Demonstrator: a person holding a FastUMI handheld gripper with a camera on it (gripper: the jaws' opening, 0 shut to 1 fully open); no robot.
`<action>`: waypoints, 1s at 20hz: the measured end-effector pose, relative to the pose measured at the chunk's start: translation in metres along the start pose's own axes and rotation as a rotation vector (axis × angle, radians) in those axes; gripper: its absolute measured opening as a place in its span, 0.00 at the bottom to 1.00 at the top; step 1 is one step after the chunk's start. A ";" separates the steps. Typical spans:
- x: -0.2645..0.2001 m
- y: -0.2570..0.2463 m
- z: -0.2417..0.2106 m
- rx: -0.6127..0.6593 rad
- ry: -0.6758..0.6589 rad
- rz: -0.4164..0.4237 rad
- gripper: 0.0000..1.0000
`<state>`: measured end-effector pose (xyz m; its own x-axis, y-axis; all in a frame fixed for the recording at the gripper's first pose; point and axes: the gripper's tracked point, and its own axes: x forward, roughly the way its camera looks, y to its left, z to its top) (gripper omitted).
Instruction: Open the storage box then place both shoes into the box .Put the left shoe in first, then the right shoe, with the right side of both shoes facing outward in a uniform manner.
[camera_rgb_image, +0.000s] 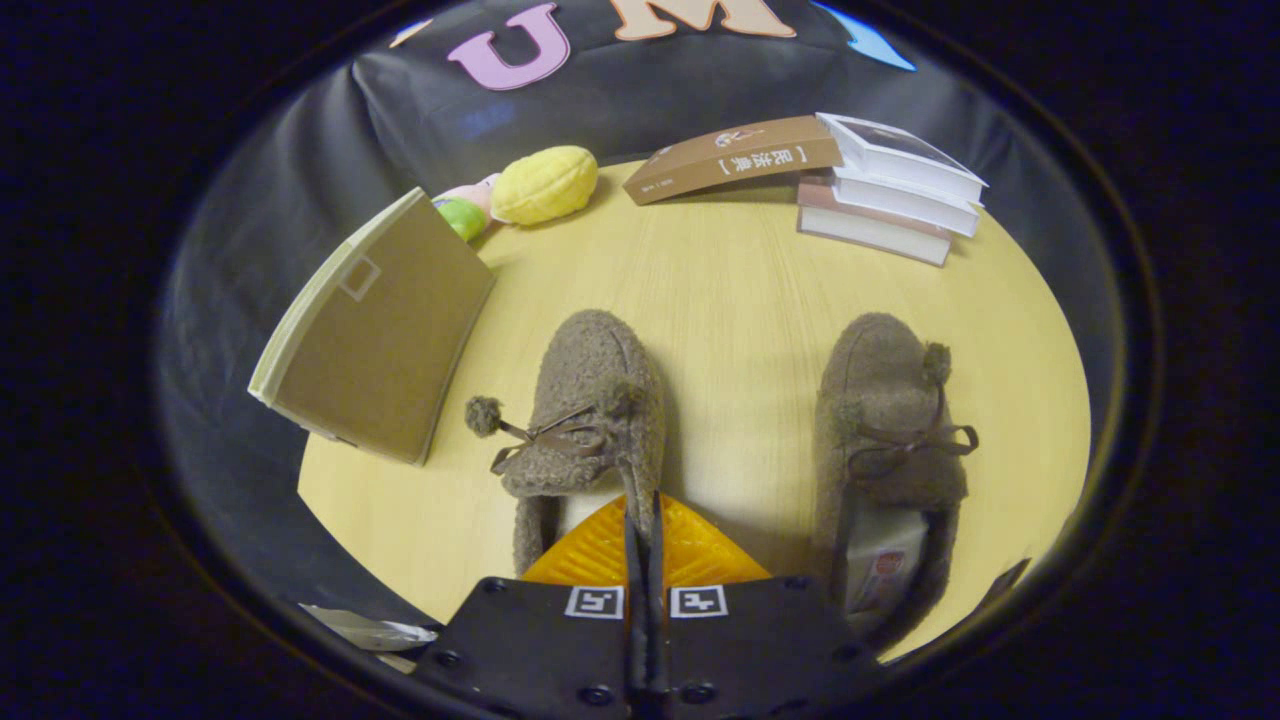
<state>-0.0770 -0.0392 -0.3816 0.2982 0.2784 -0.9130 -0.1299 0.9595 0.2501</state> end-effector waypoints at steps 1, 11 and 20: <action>-0.003 0.004 0.003 0.033 -0.005 0.005 0.03; -0.038 0.055 0.054 0.203 -0.101 0.037 0.03; -0.065 0.146 0.126 0.198 -0.197 0.112 0.03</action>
<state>0.0041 0.0887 -0.2452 0.4727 0.3676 -0.8009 0.0090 0.9068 0.4215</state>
